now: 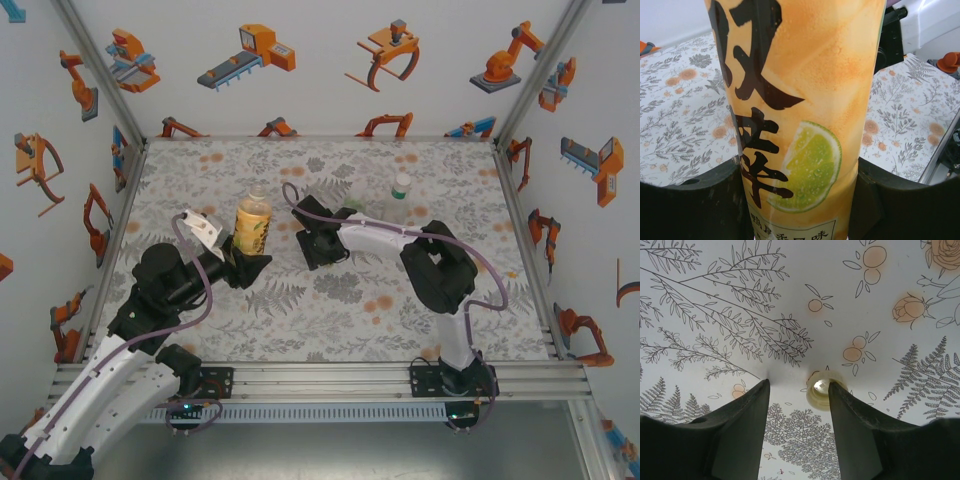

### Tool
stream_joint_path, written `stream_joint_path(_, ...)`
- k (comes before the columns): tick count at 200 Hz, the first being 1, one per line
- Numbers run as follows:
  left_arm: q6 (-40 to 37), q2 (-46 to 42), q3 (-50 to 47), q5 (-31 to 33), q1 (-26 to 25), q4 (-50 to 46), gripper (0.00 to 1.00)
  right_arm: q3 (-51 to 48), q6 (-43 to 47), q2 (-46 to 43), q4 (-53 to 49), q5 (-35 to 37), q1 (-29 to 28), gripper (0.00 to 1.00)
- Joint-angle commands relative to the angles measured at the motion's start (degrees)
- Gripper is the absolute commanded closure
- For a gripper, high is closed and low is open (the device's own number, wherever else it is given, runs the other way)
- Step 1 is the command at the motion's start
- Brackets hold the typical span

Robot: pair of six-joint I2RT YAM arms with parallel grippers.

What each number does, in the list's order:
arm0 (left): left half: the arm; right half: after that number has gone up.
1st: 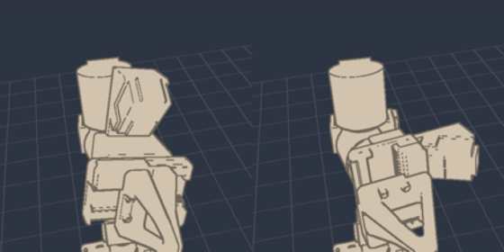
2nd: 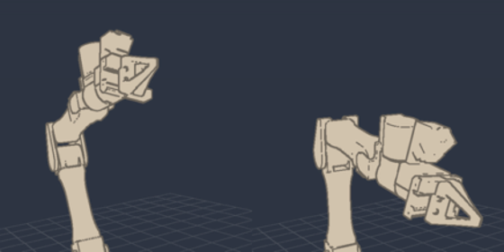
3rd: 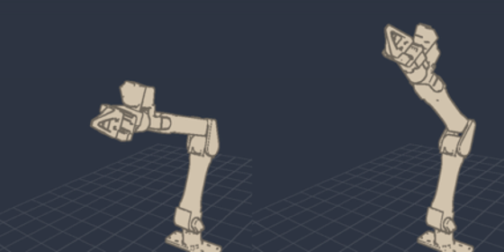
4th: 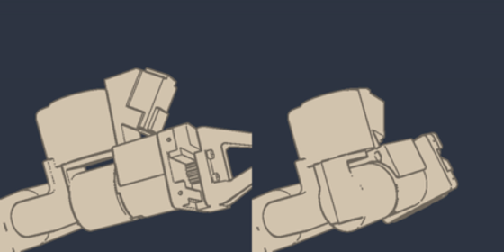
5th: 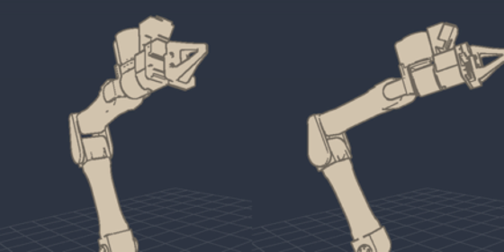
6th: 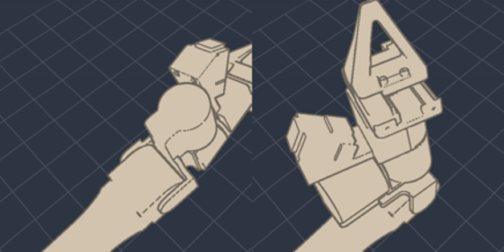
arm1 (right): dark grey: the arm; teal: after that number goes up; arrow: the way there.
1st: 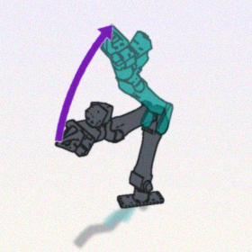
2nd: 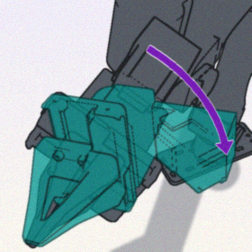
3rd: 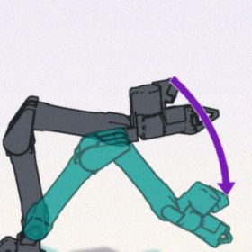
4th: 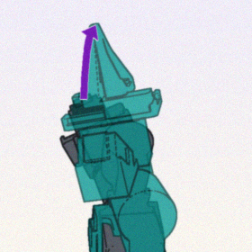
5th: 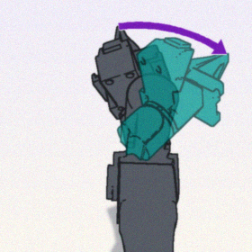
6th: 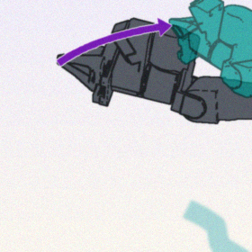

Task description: Screw on the bottle caps

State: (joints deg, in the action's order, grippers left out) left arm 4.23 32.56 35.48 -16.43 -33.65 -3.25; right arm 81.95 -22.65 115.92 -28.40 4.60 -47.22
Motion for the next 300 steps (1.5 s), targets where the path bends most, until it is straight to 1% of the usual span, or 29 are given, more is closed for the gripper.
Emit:
stream_joint_path(1,0.57,0.00,0.75,-0.21,0.43,1.86,0.90,2.09,1.06,-2.50,-2.66,1.49,0.38,0.51)
stream_joint_path(31,0.66,0.27,0.95,-0.46,0.42,2.02,0.90,3.36,2.17,-2.65,-4.20,3.19,0.38,0.51)
stream_joint_path(113,0.67,0.35,0.91,-0.32,0.43,1.98,0.90,3.30,2.56,-1.18,-4.79,4.18,0.46,0.51)
stream_joint_path(277,0.58,1.70,1.12,-0.29,0.43,2.39,0.90,1.30,2.36,1.90,-4.37,3.30,0.99,0.51)
stream_joint_path(286,0.58,1.81,1.15,-0.27,0.47,2.48,0.90,1.08,2.29,1.90,-4.21,3.05,1.16,0.53)
stream_joint_path(300,0.59,1.99,1.24,-0.38,0.43,2.56,0.90,0.63,1.85,1.67,-3.75,2.37,1.41,0.59)
